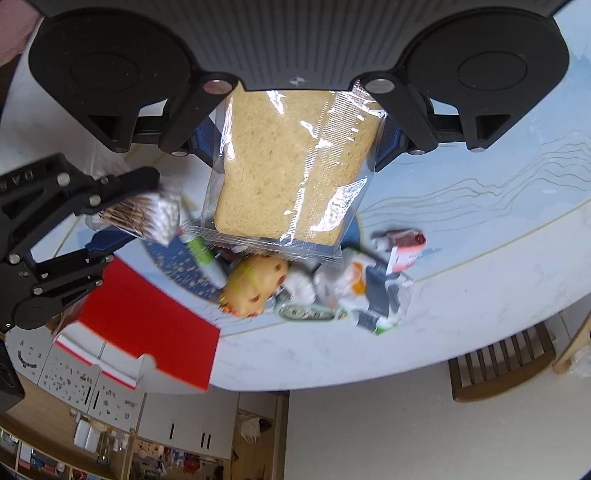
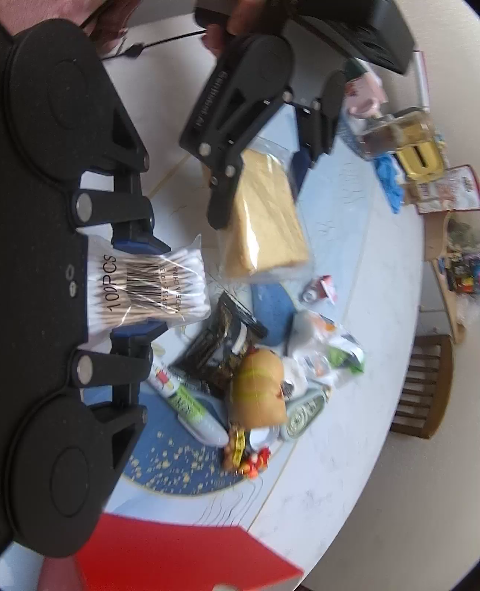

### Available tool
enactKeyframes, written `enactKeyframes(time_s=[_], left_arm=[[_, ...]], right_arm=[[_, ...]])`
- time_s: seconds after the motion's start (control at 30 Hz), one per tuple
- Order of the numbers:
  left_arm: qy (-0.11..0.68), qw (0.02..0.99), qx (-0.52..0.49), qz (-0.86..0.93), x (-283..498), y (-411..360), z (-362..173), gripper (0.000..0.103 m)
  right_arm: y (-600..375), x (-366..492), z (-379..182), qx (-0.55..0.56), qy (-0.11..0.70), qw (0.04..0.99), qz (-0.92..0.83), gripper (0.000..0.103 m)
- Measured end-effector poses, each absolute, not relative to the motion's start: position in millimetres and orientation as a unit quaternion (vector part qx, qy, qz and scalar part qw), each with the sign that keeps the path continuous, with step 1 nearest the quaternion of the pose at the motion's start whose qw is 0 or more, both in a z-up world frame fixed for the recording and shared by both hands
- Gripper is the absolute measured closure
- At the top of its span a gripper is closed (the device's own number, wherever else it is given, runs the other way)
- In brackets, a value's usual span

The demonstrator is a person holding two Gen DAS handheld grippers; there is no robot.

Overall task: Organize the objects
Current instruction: 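Carry the bread and swab bag into the red shoebox with both tools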

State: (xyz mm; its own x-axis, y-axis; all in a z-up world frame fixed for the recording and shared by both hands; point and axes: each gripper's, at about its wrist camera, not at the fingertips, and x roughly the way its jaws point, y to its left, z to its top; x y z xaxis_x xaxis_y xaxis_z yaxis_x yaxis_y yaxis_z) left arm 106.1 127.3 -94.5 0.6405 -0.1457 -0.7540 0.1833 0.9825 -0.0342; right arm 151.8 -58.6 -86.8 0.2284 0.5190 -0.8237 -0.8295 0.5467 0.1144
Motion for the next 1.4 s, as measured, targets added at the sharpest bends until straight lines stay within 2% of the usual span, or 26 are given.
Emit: enactKeyframes(time_s=[0.43, 0.8, 1.4], left_arm=[[0.376, 0.923, 0.026, -0.073, 122.8, 46.1, -31.3, 0.022], [0.35, 0.931, 0.049, -0.089, 170.7, -35.1, 4.6, 0.022], [0.371, 0.92, 0.075, -0.102, 269.3, -127.7, 2.7, 0.022]], right_arm=[[-139.5, 183.0, -27.0, -0.127, 0.411, 0.807, 0.405, 0.068], [-212.5, 227.7, -7.5, -0.08, 0.398, 0.84, 0.36, 0.068], [-311.2, 309.8, -19.6, -0.009, 0.408, 0.873, 0.267, 0.069]])
